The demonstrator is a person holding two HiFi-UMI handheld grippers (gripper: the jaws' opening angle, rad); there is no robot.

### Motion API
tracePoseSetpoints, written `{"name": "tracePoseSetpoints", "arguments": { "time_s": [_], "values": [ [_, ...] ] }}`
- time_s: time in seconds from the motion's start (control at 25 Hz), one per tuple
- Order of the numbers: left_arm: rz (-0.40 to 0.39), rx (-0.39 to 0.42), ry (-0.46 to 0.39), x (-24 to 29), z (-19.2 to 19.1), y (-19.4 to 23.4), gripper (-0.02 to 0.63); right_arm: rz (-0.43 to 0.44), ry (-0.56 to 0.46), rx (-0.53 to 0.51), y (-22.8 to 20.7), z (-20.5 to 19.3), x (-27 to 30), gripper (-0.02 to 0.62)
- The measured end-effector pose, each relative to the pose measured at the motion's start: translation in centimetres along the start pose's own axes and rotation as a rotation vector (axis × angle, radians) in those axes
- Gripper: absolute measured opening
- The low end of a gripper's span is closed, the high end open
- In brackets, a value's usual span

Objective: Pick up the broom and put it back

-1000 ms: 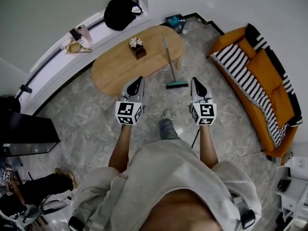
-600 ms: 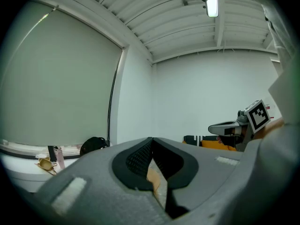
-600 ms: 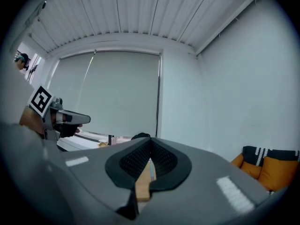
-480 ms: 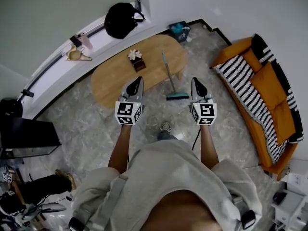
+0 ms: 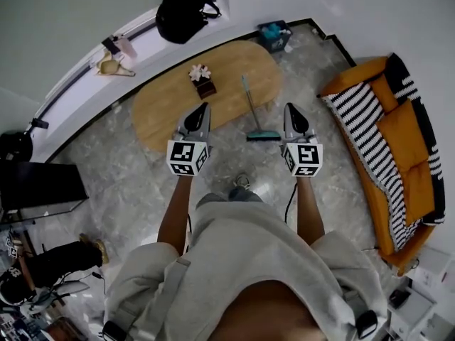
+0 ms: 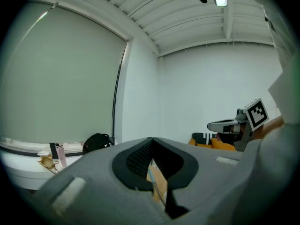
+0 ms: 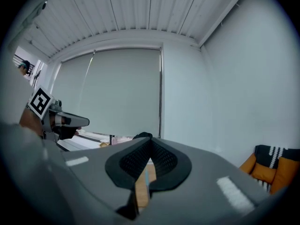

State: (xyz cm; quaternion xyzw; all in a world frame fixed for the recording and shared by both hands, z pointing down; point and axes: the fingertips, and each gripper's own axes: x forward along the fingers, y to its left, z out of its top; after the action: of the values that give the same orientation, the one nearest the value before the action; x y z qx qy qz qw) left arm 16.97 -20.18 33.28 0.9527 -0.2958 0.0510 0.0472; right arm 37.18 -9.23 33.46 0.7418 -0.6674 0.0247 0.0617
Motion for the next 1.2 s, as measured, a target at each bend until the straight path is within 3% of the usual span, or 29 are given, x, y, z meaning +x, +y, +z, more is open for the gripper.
{"name": "tracePoseSetpoints", "arguments": {
  "time_s": [0.56,1.2],
  "values": [
    [0.001,-0.048,0.090,3.9,-5.4,3.5,0.000,0.009,0.085,0.047,0.5,-5.4,5.3,0.002],
    [-0.071,-0.089,0.216,5.6,-17.0,7.4,0.002,-0.084,0.229,0.091,3.7,-16.6,8.4,0.002]
  ]
}}
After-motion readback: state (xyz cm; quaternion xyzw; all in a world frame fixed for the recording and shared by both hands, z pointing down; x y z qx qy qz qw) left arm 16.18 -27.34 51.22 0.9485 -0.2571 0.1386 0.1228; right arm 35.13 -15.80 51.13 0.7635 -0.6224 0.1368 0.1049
